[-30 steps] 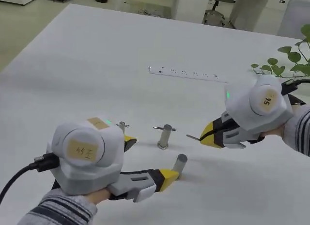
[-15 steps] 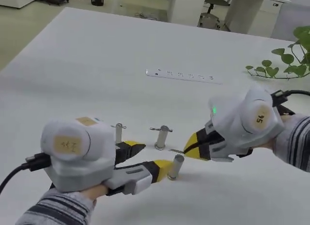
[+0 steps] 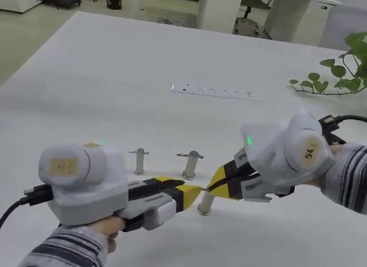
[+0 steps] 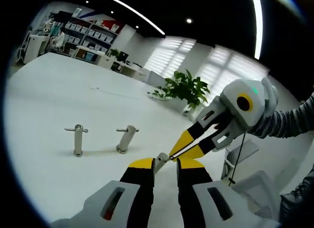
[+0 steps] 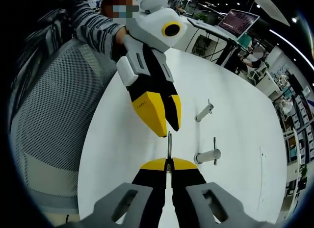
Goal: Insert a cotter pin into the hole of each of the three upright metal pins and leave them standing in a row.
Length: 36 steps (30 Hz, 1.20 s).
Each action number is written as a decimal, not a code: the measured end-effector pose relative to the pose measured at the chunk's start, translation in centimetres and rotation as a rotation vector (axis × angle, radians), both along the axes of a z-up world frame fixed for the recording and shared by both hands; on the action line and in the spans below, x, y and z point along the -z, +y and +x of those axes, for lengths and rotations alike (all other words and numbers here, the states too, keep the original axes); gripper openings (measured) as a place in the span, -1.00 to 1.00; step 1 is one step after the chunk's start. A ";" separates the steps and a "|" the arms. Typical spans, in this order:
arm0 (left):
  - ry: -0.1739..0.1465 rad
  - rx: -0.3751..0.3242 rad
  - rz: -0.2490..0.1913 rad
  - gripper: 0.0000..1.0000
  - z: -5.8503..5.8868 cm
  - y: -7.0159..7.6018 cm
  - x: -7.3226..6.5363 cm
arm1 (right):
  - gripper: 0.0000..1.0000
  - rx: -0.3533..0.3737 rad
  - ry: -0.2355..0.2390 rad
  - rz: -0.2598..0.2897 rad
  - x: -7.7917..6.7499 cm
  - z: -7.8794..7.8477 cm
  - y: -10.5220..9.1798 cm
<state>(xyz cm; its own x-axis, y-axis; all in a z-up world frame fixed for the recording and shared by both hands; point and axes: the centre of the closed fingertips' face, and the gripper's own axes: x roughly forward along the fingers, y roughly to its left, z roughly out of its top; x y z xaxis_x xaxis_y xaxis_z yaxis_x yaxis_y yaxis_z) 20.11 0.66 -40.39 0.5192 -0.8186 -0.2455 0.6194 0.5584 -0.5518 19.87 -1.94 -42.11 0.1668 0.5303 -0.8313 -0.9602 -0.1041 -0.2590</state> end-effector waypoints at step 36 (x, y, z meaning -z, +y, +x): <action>-0.025 0.032 -0.076 -1.00 -0.5 -0.6 -0.9 | -0.98 0.027 0.050 0.055 -0.7 -0.9 1.5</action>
<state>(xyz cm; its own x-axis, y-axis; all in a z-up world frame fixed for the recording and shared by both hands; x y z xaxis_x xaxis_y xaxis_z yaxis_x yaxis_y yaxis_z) 19.61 0.07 -39.52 0.4977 -0.8506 -0.1696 0.6506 0.4954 -0.5755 18.94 -0.47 -41.41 0.1406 0.5715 -0.8085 -0.9744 -0.0646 -0.2152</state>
